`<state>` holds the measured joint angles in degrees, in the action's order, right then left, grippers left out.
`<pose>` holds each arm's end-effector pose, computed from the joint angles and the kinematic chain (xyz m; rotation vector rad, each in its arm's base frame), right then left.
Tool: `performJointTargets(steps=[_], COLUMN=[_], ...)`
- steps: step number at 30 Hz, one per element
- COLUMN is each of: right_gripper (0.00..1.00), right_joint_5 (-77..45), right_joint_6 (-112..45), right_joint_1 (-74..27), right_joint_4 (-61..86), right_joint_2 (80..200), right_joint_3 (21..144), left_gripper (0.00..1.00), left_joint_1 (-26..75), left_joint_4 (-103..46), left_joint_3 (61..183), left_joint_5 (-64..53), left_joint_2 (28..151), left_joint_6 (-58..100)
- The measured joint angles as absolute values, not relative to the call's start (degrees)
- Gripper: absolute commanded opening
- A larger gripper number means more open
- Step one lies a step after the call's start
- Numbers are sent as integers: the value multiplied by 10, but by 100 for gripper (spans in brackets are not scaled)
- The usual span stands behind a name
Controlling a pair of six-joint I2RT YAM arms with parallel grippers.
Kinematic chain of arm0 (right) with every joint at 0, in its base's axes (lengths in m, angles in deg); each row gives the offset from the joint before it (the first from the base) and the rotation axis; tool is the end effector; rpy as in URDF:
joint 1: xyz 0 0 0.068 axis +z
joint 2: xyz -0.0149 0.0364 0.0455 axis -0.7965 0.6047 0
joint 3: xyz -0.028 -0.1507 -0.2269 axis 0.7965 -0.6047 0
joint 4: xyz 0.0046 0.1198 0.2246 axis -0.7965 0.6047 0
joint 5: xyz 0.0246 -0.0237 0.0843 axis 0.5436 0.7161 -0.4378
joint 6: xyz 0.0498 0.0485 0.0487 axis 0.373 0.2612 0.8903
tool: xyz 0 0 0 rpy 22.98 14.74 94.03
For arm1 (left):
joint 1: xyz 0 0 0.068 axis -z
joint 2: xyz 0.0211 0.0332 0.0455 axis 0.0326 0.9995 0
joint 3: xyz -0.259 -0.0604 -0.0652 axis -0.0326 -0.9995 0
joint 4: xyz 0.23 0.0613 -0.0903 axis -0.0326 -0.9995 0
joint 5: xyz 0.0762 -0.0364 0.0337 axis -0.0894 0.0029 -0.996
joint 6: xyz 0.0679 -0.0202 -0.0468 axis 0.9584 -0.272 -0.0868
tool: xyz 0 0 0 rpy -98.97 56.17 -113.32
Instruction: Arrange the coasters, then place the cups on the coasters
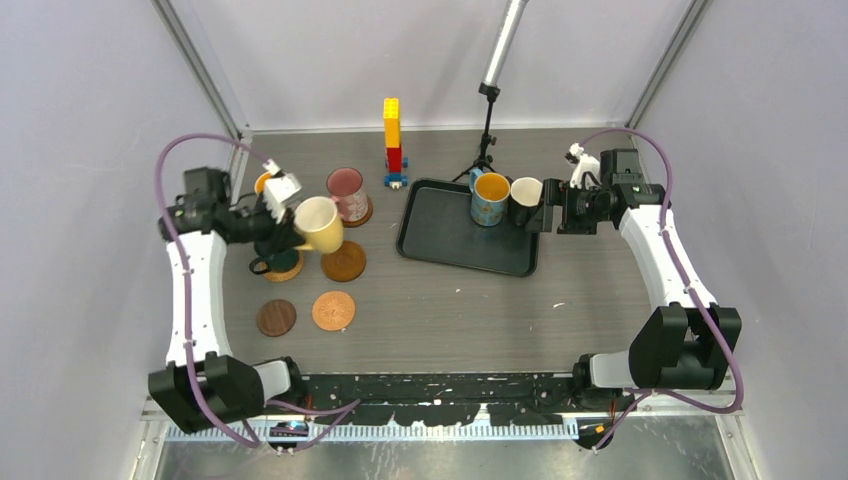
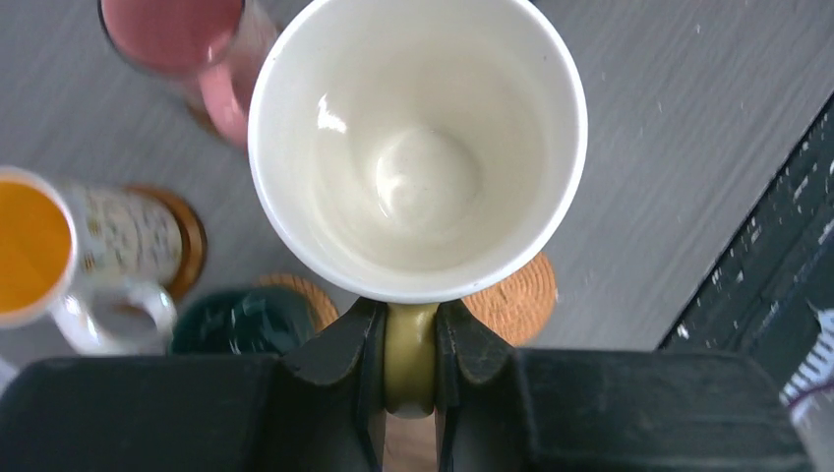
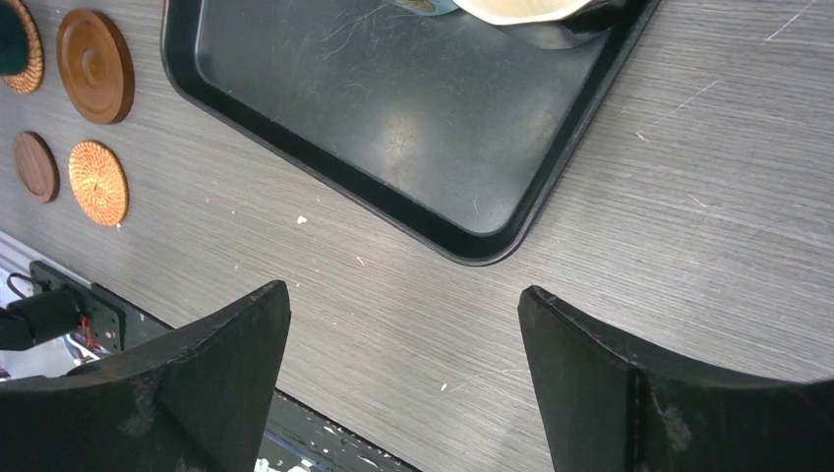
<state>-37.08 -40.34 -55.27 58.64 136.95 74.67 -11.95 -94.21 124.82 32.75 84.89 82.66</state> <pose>0.2871 0.0238 0.2738 -0.1438 2.4889 0.6269 0.2346 -0.0135 0.3328 1.0194 2.0107 -0.5262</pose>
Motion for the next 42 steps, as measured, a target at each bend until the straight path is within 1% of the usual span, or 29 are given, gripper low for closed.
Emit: performJointTargets(steps=[5, 8, 11, 14, 25, 30, 37, 42], right_gripper=[90, 90, 90, 90, 90, 90, 90, 90], right_joint_5=[-370, -368, -366, -363, -345, -341, -332, -326], right_joint_6=[-404, -404, -404, -404, -411, -420, -440, -456], right_joint_1=[-542, -535, -532, -530, -501, -498, -494, -494], right_joint_4=[586, 587, 587, 587, 594, 610, 636, 655], right_joint_2=[1370, 1370, 1370, 1370, 1370, 1366, 1359, 1350], right_joint_3=[747, 747, 747, 747, 745, 742, 742, 742], left_gripper=[0, 0, 0, 0, 0, 0, 0, 0], left_joint_1=[-275, -360, -448, -511, -697, -736, -740, -740], left_joint_4=[-1106, -1154, -1173, -1176, -1185, -1183, -1183, -1181], left_joint_3=[1223, 1207, 1189, 1173, 1067, 1031, 954, 926], left_joint_5=[347, 350, 348, 338, 330, 336, 350, 353], left_joint_2=[816, 824, 842, 853, 843, 846, 802, 794], left_joint_6=[1007, 1109, 1214, 1286, 1439, 1484, 1496, 1495])
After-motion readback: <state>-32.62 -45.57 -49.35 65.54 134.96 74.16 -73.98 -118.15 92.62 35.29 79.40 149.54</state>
